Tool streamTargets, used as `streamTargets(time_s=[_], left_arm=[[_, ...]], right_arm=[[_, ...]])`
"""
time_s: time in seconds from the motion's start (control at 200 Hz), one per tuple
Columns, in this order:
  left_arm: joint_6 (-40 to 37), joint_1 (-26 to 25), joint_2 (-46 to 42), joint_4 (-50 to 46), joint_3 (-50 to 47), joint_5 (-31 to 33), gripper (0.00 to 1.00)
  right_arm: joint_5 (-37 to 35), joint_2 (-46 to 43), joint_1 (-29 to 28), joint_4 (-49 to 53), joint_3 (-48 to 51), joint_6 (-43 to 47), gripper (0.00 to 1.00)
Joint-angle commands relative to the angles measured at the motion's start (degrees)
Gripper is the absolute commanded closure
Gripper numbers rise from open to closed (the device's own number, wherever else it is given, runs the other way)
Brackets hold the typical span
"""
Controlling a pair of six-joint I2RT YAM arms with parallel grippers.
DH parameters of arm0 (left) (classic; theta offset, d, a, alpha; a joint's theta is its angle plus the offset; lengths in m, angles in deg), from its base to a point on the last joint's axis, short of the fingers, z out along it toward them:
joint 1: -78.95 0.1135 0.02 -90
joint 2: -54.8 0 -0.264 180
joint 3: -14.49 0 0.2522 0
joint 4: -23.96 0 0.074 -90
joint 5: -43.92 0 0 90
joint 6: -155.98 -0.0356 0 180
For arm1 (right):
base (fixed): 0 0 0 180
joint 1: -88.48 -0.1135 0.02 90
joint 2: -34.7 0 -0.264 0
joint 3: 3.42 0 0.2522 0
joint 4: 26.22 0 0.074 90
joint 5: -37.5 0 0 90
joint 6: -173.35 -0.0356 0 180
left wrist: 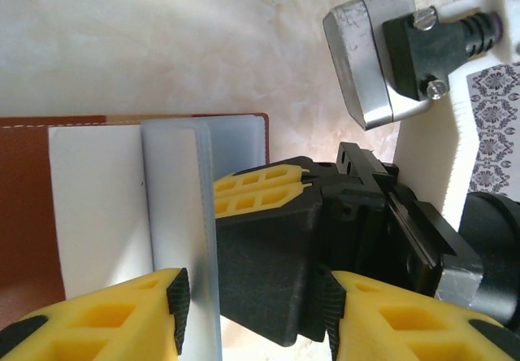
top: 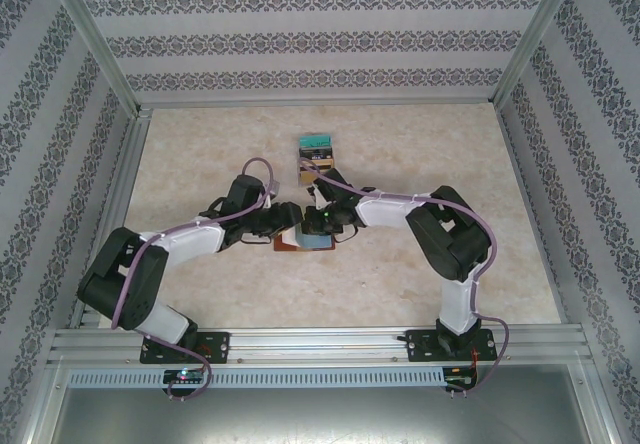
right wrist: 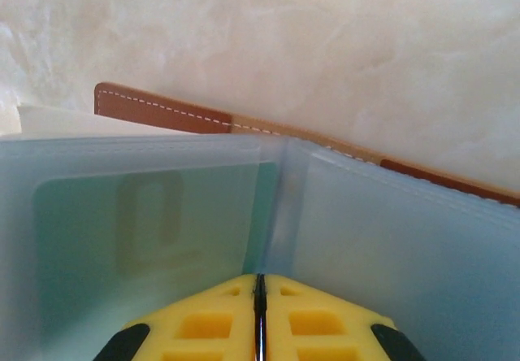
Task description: Take the credit cards out of the card holder
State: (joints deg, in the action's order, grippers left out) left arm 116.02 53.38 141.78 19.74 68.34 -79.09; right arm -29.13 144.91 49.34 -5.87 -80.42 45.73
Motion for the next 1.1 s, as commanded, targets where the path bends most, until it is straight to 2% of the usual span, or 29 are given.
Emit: streamTargets(time_s=[0.0, 0.265, 0.57, 0.864, 1.094], left_arm=[[0.5, -1.45, 1.67, 2.85, 2.02, -1.09, 0.5], [0.6, -2.82, 4.28, 3.38, 4.13, -1.43, 0.51], [0.69, -4.54, 7.59, 3.43, 7.41, -1.63, 0.51], [-2.01, -2.13, 1.28, -3.56, 4.6, 4.82, 0.51], [-2.04, -0.55, 0.09, -3.62, 1.58, 5.14, 0.5]], right_arm=[[0.97, -2.82, 0.56, -3.4, 1.9, -2.63, 0.87], [-2.18, -9.03, 2.67, -4.38, 6.19, -4.52, 0.87], [-0.25, -10.3, 4.48, -7.12, 10.44, -6.59, 0.83], [2.46, -8.56, 5.05, -9.76, 10.77, -7.76, 0.75], [2.79, -8.43, 5.49, -9.49, 10.46, -7.53, 0.74]])
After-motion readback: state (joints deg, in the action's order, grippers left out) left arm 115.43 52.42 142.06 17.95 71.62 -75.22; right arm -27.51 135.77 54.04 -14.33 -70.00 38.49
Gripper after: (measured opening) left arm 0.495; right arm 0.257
